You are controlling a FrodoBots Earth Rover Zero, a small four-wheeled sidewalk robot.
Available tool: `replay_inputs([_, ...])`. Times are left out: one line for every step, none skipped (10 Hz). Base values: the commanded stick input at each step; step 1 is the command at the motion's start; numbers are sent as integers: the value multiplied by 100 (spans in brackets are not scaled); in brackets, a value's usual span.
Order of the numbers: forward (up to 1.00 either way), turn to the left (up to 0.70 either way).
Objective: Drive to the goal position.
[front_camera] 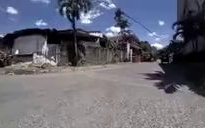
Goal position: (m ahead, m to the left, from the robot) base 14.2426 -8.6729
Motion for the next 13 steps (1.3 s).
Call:
replay_inputs([100,-40])
replay_inputs([100,-40])
replay_inputs([100,-40])
replay_inputs([100,-40])
replay_inputs([100,-40])
replay_inputs([100,-40])
replay_inputs([100,-40])
replay_inputs([100,-40])
replay_inputs([100,-40])
replay_inputs([100,-40])
replay_inputs([100,-30])
replay_inputs([100,0])
replay_inputs([100,0])
